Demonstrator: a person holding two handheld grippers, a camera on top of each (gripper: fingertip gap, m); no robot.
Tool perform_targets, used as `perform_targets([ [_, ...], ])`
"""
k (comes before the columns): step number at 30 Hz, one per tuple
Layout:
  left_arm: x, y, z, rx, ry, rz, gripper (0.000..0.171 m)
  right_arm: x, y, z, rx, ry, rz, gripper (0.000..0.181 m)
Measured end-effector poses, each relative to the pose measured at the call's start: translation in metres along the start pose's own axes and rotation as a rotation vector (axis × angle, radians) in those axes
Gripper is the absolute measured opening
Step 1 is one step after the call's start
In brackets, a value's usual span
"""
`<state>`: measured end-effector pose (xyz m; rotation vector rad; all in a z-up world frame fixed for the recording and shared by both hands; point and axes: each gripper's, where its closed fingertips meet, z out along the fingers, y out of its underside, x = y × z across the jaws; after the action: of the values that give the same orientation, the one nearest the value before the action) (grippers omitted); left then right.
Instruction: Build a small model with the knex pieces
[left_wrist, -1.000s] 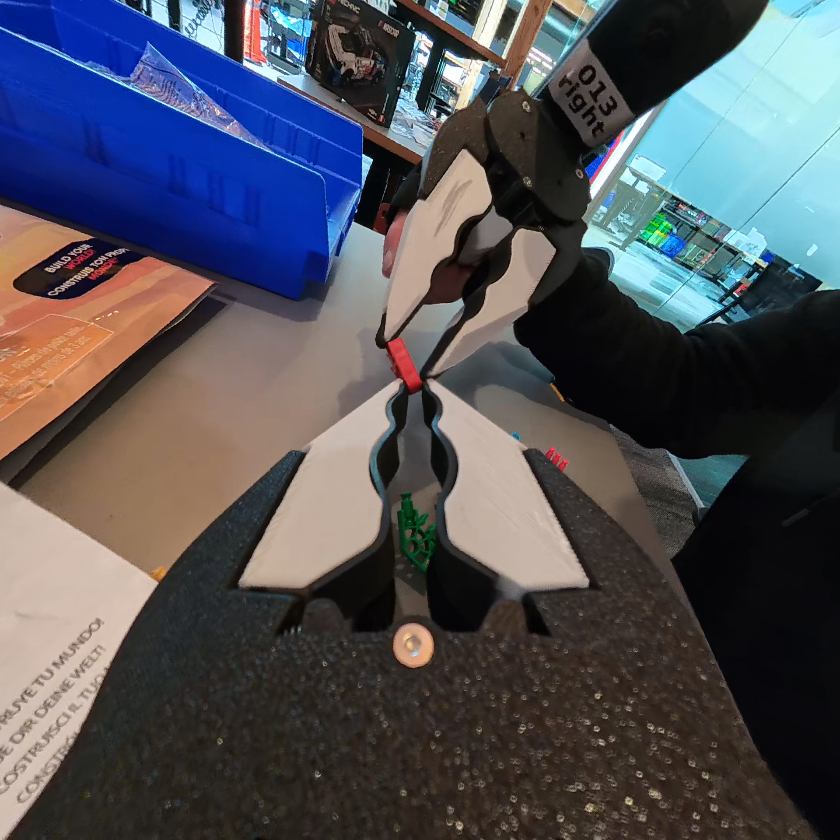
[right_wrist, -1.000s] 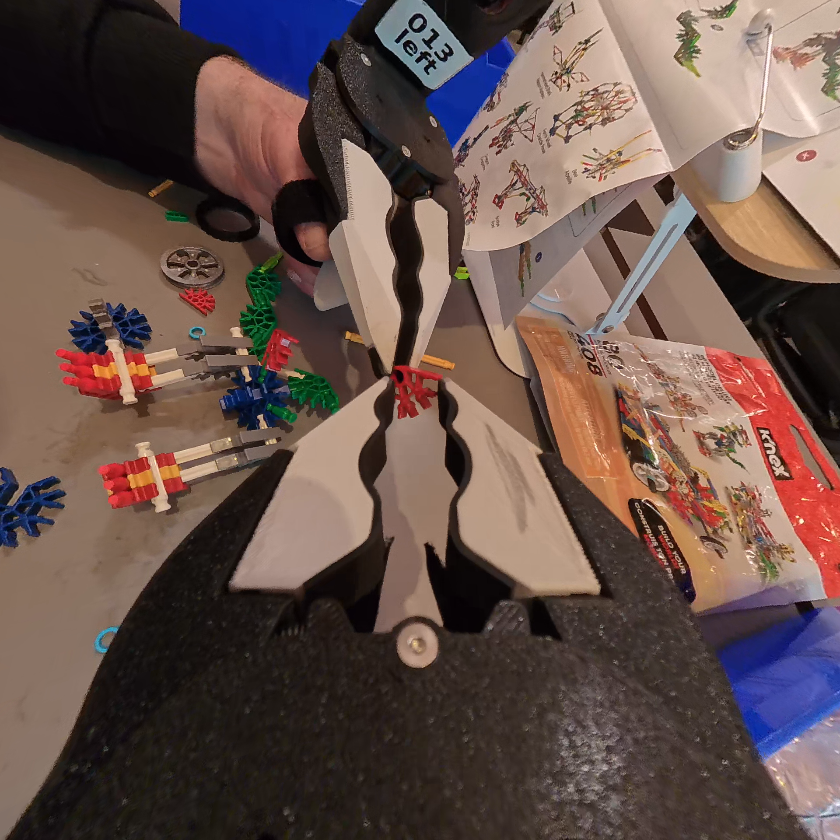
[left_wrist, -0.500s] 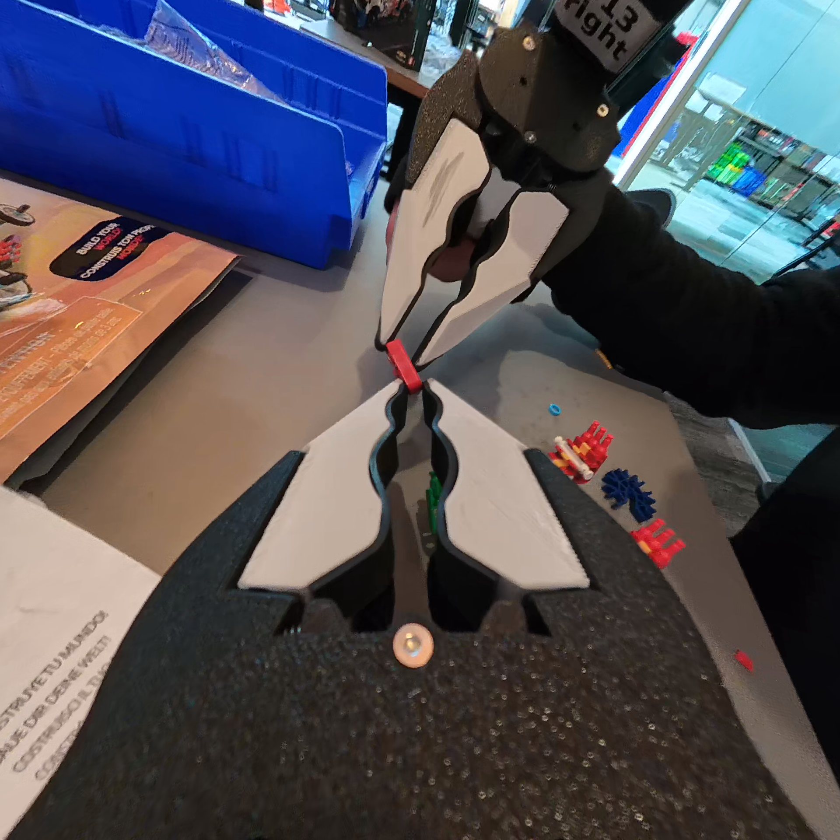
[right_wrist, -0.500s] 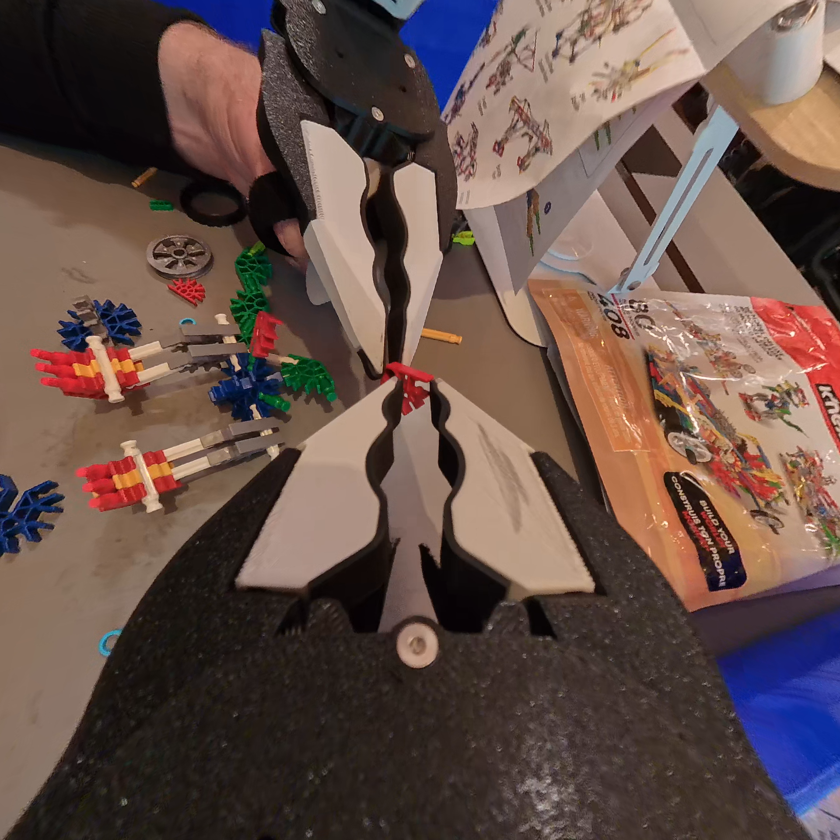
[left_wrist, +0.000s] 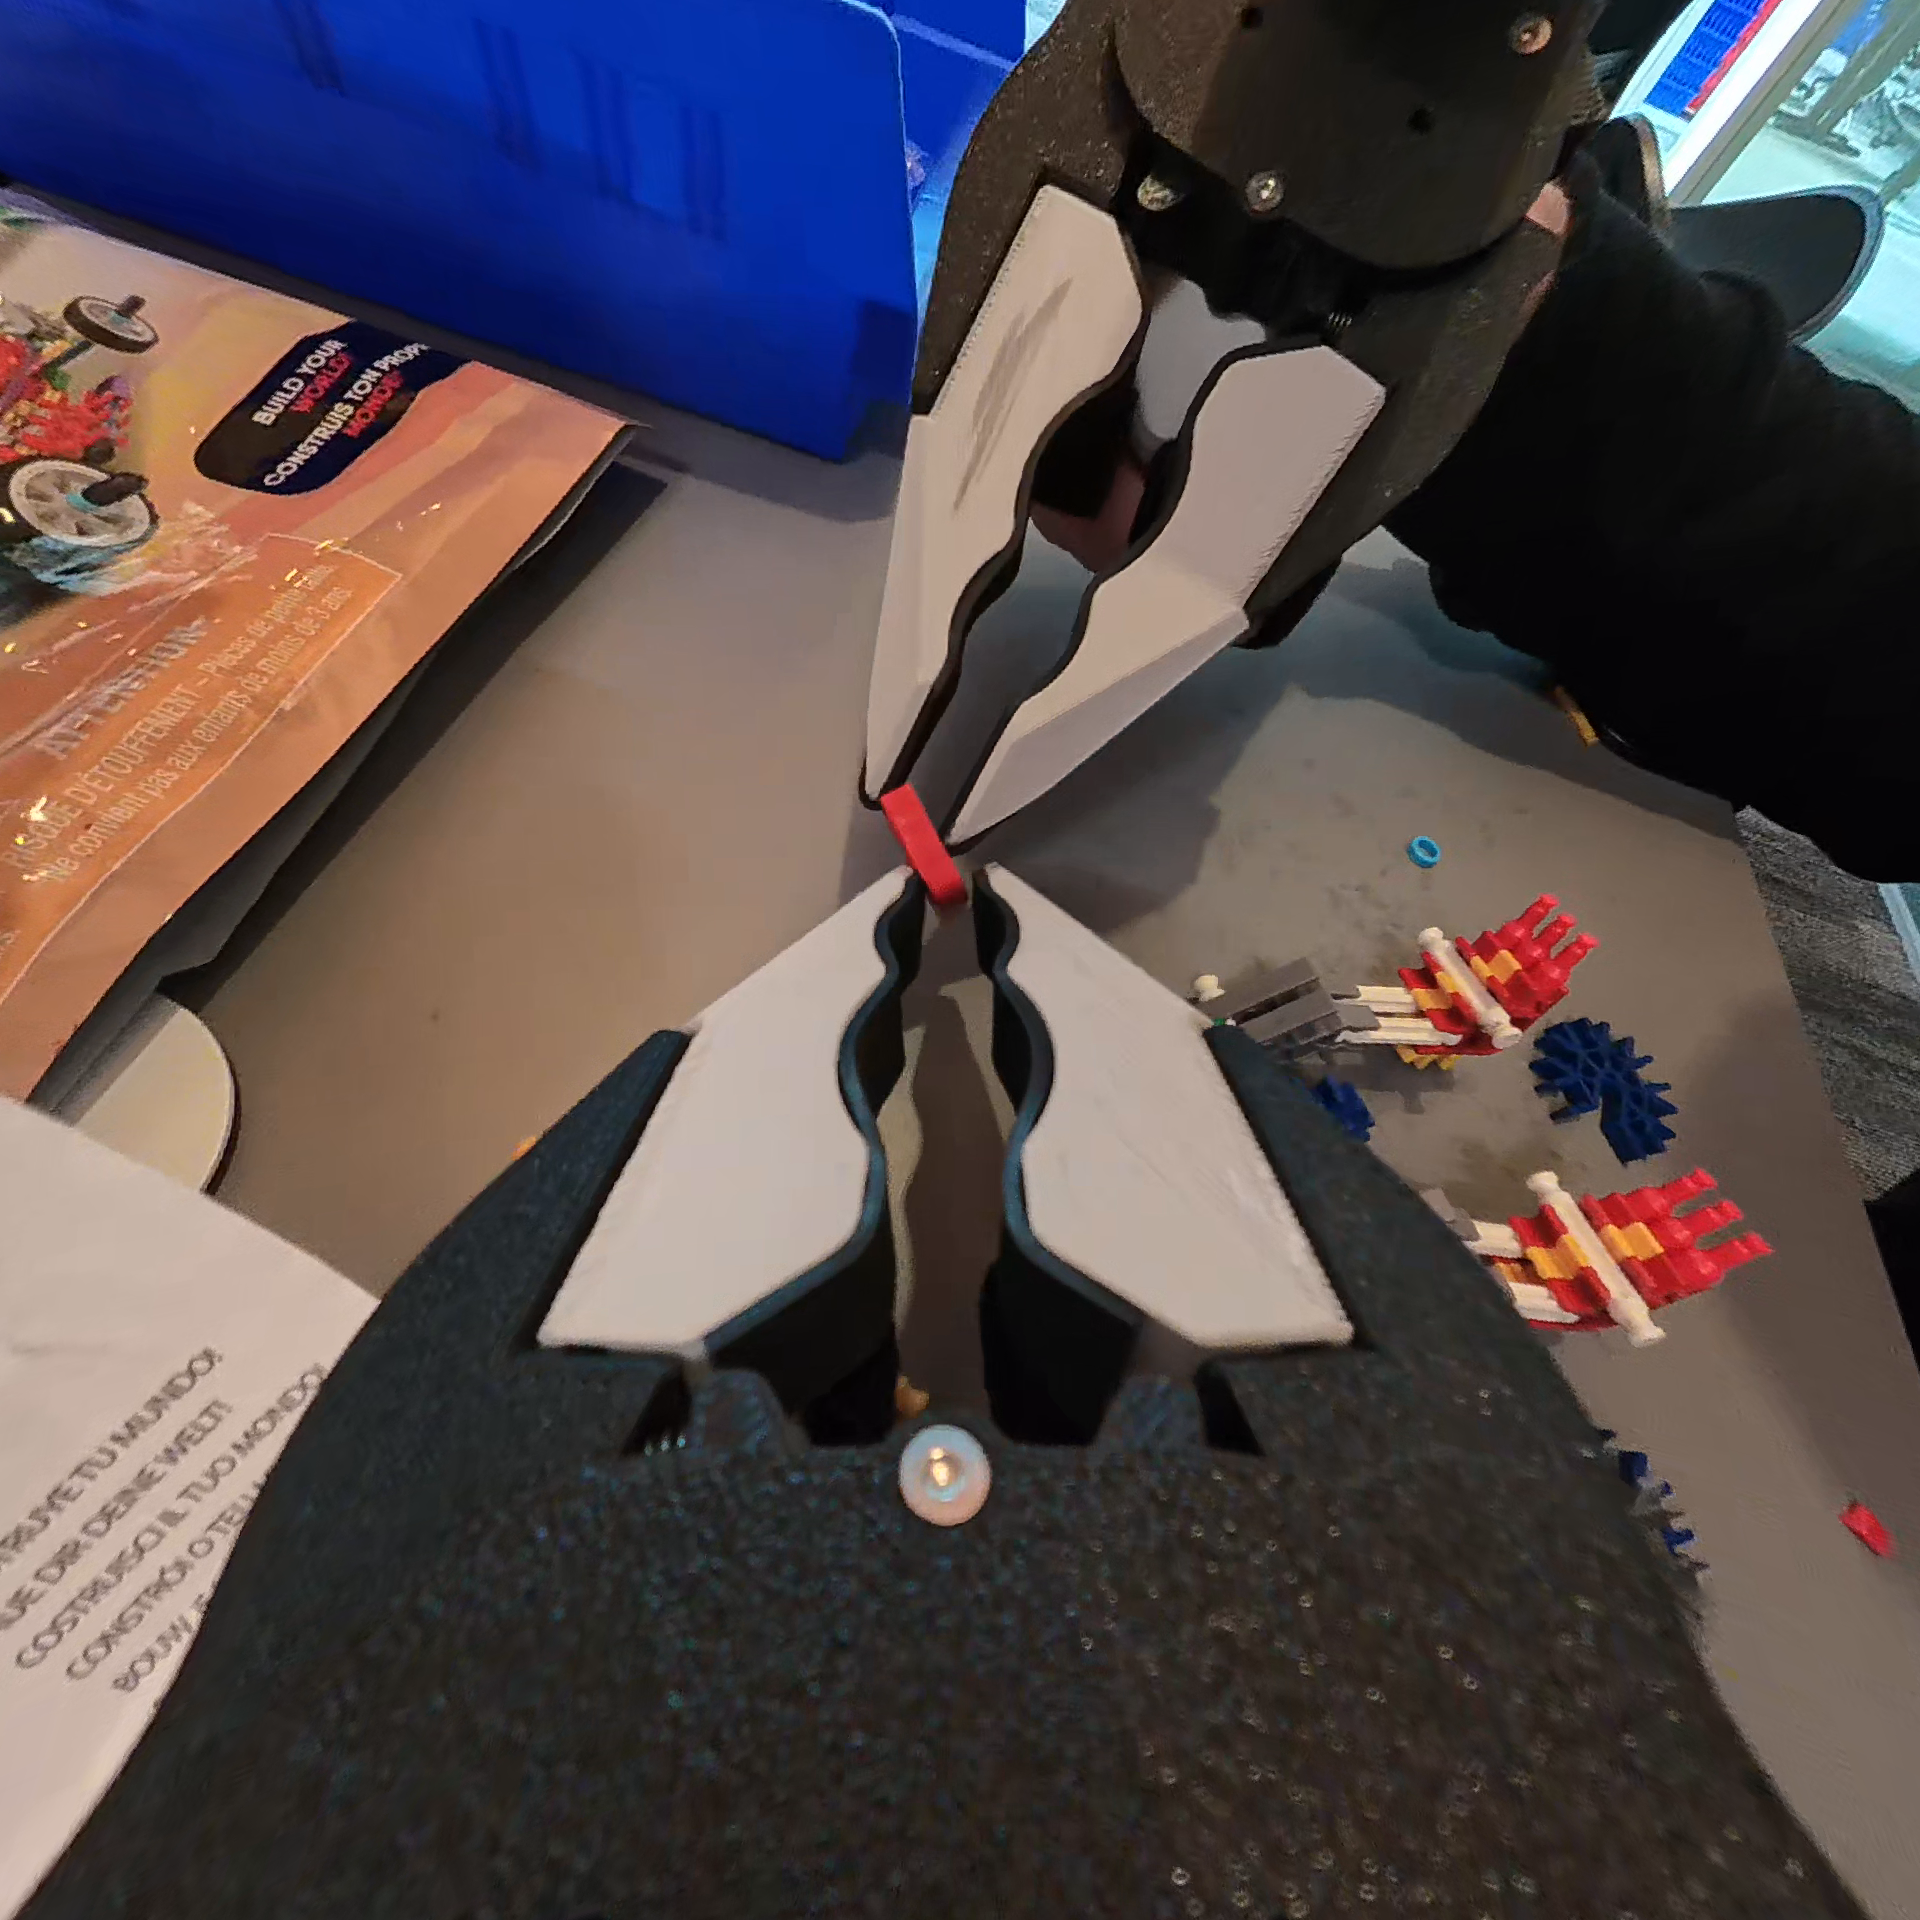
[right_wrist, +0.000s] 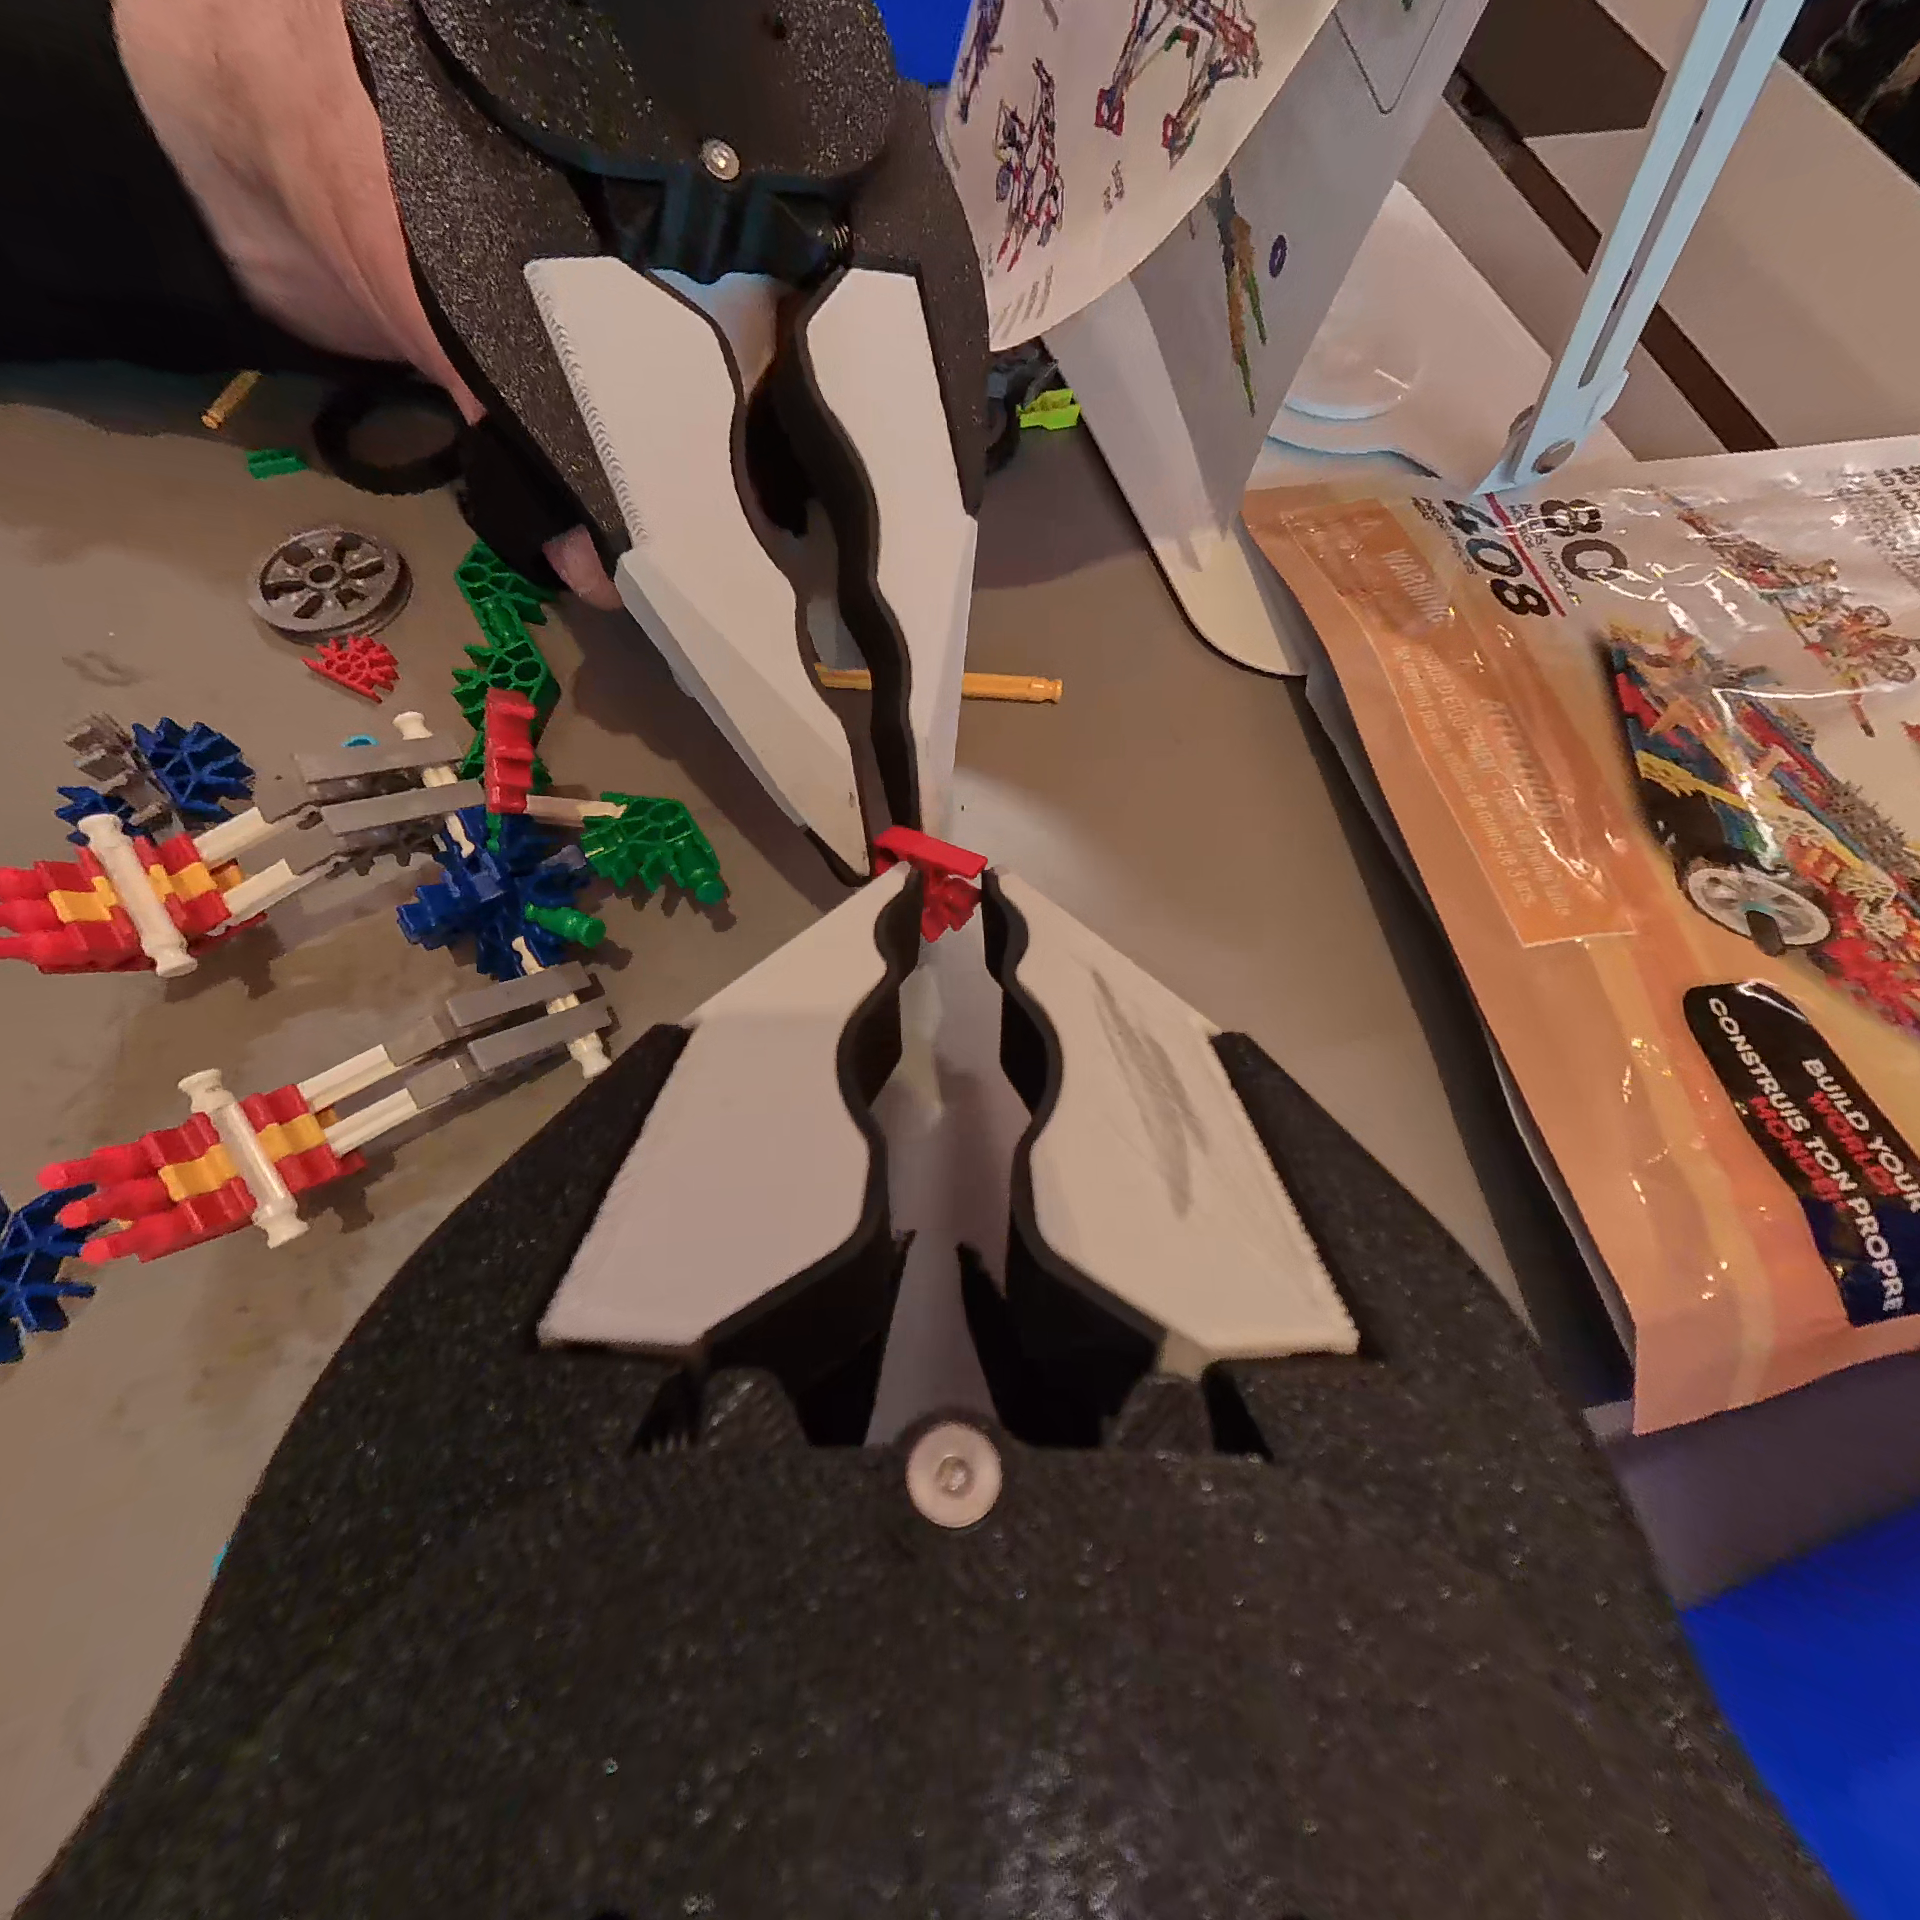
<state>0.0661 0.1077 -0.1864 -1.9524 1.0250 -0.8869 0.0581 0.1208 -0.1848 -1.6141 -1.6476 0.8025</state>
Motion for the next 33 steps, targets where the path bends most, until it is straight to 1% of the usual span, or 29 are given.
perform_targets([
  [4,0.000,0.002,0.001,-0.012,-0.012,0.009,0.009,0.000,0.002,0.002,-0.016,0.007,-0.002,0.011],
  [9,0.001,0.000,-0.001,0.007,-0.001,0.011,0.007,-0.001,-0.001,-0.001,-0.001,-0.004,0.014,0.010],
  [19,0.008,0.001,0.001,-0.013,0.017,0.063,0.006,-0.006,0.000,-0.005,-0.007,-0.042,0.016,0.015],
  [21,0.010,0.001,0.001,-0.016,0.026,0.075,0.005,-0.007,0.000,-0.007,-0.004,-0.043,0.004,0.018],
  [25,0.014,0.001,-0.002,-0.043,0.020,0.131,0.005,-0.013,-0.003,-0.007,-0.014,-0.039,-0.056,0.018],
  [28,0.016,0.004,-0.002,-0.073,0.009,0.166,0.005,-0.020,0.000,-0.005,-0.043,-0.050,-0.104,0.012],
  [30,0.016,0.006,-0.002,-0.083,0.007,0.173,0.006,-0.021,0.001,-0.004,-0.061,-0.040,-0.128,0.012],
  [33,0.015,0.005,-0.003,-0.075,0.008,0.167,0.005,-0.021,0.004,-0.003,-0.082,-0.039,-0.134,0.009],
])
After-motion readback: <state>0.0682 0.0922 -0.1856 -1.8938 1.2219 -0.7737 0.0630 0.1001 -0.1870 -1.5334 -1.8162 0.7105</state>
